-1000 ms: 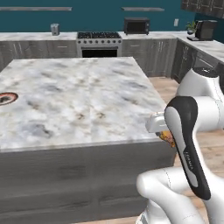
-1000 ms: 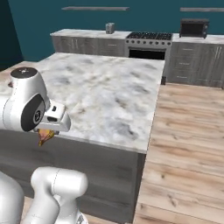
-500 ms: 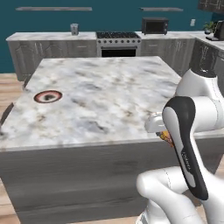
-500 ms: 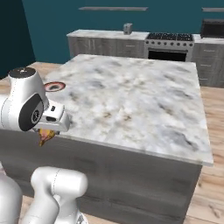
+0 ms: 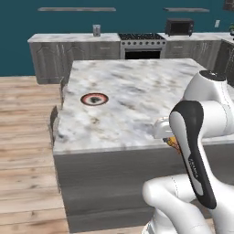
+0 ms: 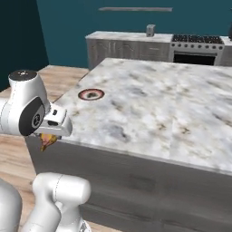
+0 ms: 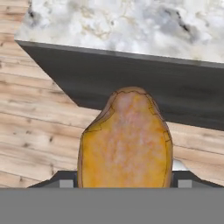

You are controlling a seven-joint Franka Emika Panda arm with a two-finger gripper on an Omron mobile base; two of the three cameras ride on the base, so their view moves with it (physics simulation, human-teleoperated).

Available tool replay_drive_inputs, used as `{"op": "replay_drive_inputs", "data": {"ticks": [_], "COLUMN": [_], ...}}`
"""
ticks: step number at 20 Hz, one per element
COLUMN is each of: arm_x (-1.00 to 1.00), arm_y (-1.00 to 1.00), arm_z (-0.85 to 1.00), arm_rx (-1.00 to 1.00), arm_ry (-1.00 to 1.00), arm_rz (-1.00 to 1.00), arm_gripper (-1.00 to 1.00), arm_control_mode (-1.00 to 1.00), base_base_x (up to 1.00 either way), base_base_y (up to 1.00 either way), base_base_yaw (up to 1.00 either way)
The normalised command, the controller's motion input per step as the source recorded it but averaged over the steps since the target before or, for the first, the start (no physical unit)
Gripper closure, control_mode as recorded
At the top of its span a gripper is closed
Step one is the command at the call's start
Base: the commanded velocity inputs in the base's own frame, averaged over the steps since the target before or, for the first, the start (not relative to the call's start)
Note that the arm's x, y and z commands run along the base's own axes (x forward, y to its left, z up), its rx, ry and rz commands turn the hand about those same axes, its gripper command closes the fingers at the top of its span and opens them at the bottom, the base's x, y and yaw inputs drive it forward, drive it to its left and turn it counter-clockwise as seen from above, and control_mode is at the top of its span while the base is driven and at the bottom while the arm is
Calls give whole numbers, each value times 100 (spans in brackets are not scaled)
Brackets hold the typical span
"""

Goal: Take the chicken drumstick from the fridge and place it on the digital scale on the counter by the fridge. Wait a few seconds for a reading, then move it to the plate on the dining counter.

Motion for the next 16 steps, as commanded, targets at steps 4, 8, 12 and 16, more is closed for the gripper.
{"op": "replay_drive_inputs", "data": {"ticks": [4, 8, 12, 16], "arm_x": [0, 0, 0, 0], "arm_y": [0, 0, 0, 0], "arm_z": [0, 0, 0, 0], "arm_rx": [0, 0, 0, 0], "arm_ry": [0, 0, 0, 0], "arm_rz": [0, 0, 0, 0], "arm_gripper": [100, 100, 100, 100], "arm_control_mode": [100, 100, 100, 100], "base_base_x": [10, 12, 17, 28], "base_base_y": [100, 100, 100, 100], "base_base_yaw": [0, 0, 0, 0]}}
